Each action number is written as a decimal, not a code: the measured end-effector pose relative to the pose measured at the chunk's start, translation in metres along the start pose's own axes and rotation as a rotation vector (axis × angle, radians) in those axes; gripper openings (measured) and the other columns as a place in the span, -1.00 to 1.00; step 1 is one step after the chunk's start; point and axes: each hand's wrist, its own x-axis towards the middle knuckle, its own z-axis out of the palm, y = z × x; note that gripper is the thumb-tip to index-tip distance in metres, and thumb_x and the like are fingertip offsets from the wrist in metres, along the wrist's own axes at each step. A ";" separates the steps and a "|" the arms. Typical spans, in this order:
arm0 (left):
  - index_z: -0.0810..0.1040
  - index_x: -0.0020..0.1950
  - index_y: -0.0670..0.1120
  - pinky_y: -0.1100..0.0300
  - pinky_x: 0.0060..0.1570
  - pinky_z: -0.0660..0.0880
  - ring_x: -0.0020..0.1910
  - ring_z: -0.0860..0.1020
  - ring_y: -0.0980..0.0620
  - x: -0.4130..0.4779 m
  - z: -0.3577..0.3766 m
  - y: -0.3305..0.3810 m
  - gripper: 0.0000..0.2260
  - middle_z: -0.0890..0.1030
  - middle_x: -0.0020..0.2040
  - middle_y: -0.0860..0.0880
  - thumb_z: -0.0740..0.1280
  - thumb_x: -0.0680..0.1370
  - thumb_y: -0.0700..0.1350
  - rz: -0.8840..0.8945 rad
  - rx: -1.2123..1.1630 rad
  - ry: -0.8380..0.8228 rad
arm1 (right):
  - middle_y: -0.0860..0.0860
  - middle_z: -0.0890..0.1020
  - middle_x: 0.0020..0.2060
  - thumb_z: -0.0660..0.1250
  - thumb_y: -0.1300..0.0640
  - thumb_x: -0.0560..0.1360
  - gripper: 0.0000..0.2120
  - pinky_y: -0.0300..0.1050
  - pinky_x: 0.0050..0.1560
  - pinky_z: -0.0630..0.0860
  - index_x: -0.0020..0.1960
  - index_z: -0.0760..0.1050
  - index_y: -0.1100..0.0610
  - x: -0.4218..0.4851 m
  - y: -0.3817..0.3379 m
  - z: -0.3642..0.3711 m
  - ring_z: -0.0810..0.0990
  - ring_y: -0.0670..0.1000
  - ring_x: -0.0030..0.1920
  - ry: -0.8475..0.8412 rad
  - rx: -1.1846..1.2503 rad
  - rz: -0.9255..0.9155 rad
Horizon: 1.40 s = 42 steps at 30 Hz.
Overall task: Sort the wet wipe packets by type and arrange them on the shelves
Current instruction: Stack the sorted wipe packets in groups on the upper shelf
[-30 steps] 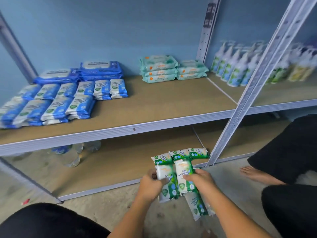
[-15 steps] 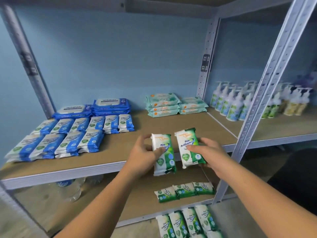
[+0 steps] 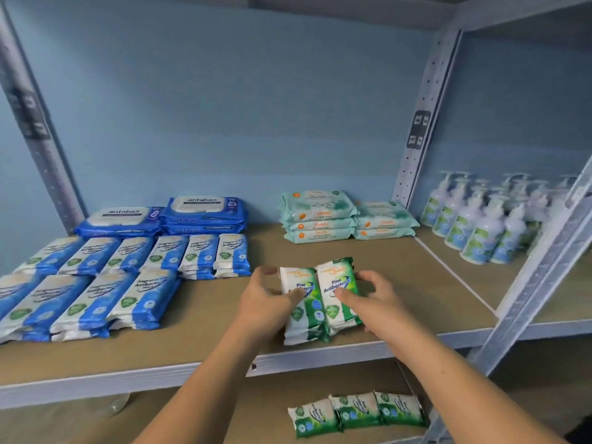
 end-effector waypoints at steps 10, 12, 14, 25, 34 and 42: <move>0.35 0.43 0.01 0.04 0.03 0.53 0.12 0.59 -0.13 0.008 0.003 -0.005 -0.45 0.66 0.06 -0.04 0.29 0.50 0.21 0.211 0.772 0.116 | -0.02 0.46 0.30 0.45 -0.12 0.48 -0.46 -0.04 0.21 0.48 0.41 0.43 -0.02 0.014 0.006 0.002 0.50 -0.01 0.17 0.084 -0.369 -0.131; 0.33 0.50 0.01 0.02 0.15 0.50 0.23 0.52 -0.15 0.003 -0.001 -0.005 -0.43 0.59 0.23 -0.06 0.28 0.53 0.18 0.282 0.815 0.137 | -0.07 0.39 0.28 0.43 -0.09 0.50 -0.46 -0.02 0.24 0.48 0.43 0.37 -0.10 0.007 0.008 -0.002 0.48 0.01 0.24 0.103 -0.400 -0.209; 0.37 0.49 0.04 0.05 0.23 0.45 0.28 0.48 -0.10 -0.002 -0.006 -0.004 -0.46 0.52 0.31 -0.02 0.31 0.54 0.17 0.398 0.791 0.122 | -0.15 0.34 0.17 0.42 -0.06 0.50 -0.59 -0.04 0.19 0.50 0.31 0.43 -0.14 0.000 0.008 -0.008 0.48 -0.02 0.19 0.093 -0.472 -0.358; 0.46 0.37 0.14 0.15 0.20 0.43 0.22 0.37 0.04 -0.032 -0.010 -0.021 -0.54 0.41 0.28 0.10 0.44 0.48 0.04 0.689 0.888 -0.076 | -0.19 0.28 0.05 0.43 0.29 0.43 -0.61 0.05 -0.03 0.57 0.00 0.37 -0.13 -0.024 0.022 -0.008 0.48 0.02 -0.03 -0.048 -0.667 -0.564; 0.60 0.28 0.04 0.12 0.15 0.43 0.18 0.42 -0.05 0.007 0.008 -0.021 -0.65 0.52 0.24 0.04 0.44 0.50 -0.14 0.688 0.818 0.062 | -0.09 0.46 0.00 0.45 0.39 0.41 -0.79 -0.05 -0.06 0.55 -0.02 0.66 0.16 0.018 0.032 0.013 0.53 0.04 -0.11 0.076 -0.566 -0.668; 0.63 0.23 -0.01 0.00 0.08 0.50 0.07 0.45 -0.12 0.064 0.019 -0.024 -0.65 0.55 0.20 -0.01 0.41 0.46 -0.22 0.691 0.797 0.134 | 0.00 0.57 -0.04 0.49 0.37 0.38 -0.77 -0.03 -0.07 0.56 0.01 0.71 0.19 0.081 0.022 0.031 0.59 0.13 -0.11 0.132 -0.541 -0.726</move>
